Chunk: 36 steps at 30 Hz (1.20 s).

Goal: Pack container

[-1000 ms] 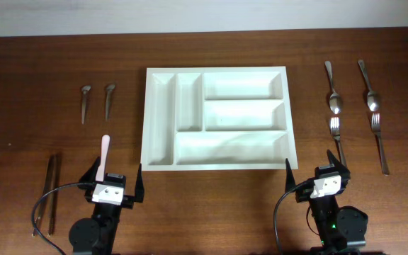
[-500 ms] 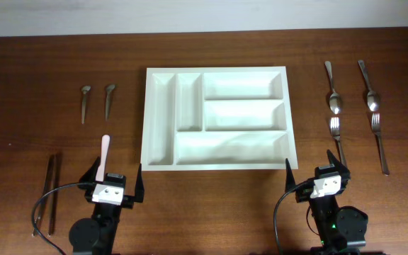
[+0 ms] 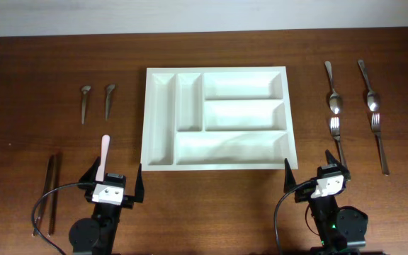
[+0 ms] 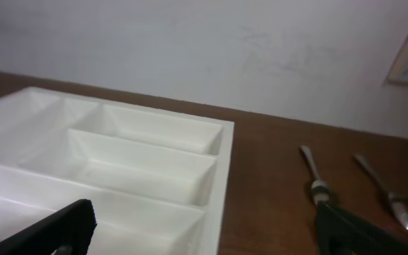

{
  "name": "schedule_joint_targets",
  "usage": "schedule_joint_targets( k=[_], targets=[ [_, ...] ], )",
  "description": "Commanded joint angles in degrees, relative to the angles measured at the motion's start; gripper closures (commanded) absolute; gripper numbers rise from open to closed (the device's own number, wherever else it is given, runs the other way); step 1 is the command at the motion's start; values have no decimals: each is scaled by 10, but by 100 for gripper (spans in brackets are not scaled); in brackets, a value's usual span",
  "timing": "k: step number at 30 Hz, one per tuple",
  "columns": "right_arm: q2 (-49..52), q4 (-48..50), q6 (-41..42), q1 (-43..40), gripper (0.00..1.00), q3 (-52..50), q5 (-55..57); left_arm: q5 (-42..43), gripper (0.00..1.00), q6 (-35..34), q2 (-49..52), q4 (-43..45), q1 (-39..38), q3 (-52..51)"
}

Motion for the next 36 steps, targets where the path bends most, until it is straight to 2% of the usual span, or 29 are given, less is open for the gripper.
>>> schedule_joint_targets(
  k=[1, 6, 10, 15, 21, 26, 28, 31, 36],
  targets=[
    [-6, 8, 48, -4, 2, 14, 3, -4, 1, -7, -6, -2, 4, -3],
    [14, -31, 49, -24, 1, 111, 95, -4, 1, -7, -6, -2, 4, -3],
    [102, -139, 42, -62, 1, 255, 98, -4, 1, -7, -6, -2, 4, -3],
    [305, -304, -39, -110, 1, 457, 55, -4, 1, -7, -6, -2, 4, -3],
    [627, -554, -154, -193, 1, 788, -121, -4, 1, -7, -6, -2, 4, -3],
    [852, -726, -123, -219, 1, 1058, -144, -4, 1, -7, -6, -2, 4, -3],
    [923, -751, -123, -221, 1, 1130, -135, -4, 1, -7, -6, -2, 4, -3],
    [1000, -745, -123, -221, 2, 1185, -134, -4, 1, -7, -6, -2, 4, -3],
    [1077, -711, -123, -221, 1, 1194, -95, -4, 1, -7, -6, -2, 4, -3]
  ],
)
